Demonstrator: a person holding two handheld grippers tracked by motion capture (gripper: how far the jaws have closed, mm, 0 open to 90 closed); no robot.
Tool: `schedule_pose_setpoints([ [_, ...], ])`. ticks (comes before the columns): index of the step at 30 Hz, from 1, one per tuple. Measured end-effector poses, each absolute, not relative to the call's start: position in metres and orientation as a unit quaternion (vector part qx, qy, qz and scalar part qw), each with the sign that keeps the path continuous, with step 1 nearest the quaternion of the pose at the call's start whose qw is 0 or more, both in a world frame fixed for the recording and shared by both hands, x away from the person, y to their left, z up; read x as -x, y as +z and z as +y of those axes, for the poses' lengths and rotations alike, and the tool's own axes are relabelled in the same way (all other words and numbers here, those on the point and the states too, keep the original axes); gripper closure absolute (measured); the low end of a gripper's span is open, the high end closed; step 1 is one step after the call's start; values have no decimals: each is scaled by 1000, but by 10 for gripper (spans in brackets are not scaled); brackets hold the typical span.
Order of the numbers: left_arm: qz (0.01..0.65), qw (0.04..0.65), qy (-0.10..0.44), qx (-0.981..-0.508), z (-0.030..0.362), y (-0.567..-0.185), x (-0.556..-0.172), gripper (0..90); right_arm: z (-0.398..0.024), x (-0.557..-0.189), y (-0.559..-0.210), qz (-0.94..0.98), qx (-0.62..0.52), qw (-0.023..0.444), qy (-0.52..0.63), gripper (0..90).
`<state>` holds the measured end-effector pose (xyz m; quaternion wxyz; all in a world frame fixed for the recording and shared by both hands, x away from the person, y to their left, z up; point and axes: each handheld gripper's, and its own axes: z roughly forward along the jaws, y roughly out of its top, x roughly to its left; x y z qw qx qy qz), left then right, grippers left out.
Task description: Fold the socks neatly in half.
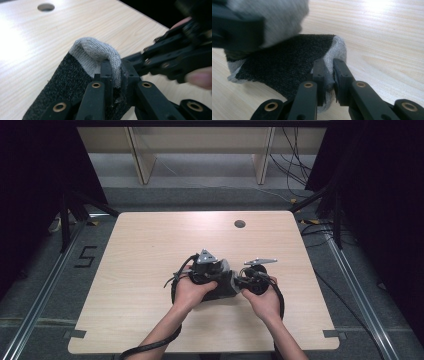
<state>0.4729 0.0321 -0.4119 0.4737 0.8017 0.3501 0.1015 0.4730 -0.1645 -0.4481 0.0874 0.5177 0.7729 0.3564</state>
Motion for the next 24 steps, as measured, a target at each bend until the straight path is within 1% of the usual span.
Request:
schedule_pose_setpoints([
  [1, 352, 481, 103, -796, 31, -410, -472, 816, -165, -474, -450, 778, -506, 95, 359, 814],
  [2, 340, 480, 99, -803, 32, -409, -473, 815, -164, -473, -450, 776, -512, 98, 356, 814],
  [3, 344, 483, 100, -799, 30, -408, -472, 815, -165, -474, -452, 777, -509, 94, 359, 814],
  [6, 328, 477, 90, -810, 28, -412, -472, 813, -165, -474, -452, 767, -529, 84, 353, 814],
  [7, 332, 483, 78, -807, 27, -415, -471, 812, -167, -476, -453, 773, -513, 86, 363, 814],
  [9, 328, 485, 60, -808, 24, -422, -471, 807, -167, -477, -454, 765, -525, 79, 365, 815],
  [12, 319, 479, 48, -816, 22, -435, -471, 798, -170, -479, -456, 760, -528, 72, 371, 815],
  [15, 320, 471, 47, -820, 20, -446, -471, 787, -174, -480, -457, 751, -540, 63, 374, 814],
  [17, 316, 468, 44, -824, 18, -452, -472, 778, -176, -481, -457, 751, -545, 69, 366, 808],
  [18, 315, 464, 47, -827, 16, -455, -472, 773, -176, -481, -456, 751, -548, 66, 363, 798],
  [20, 314, 461, 52, -829, 14, -457, -472, 767, -178, -481, -454, 745, -553, 68, 366, 751],
  [22, 310, 458, 56, -831, 12, -458, -472, 759, -179, -479, -448, 741, -558, 88, 363, 727],
  [24, 305, 454, 58, -835, 10, -459, -472, 749, -178, -475, -437, 727, -560, 103, 383, 675],
])
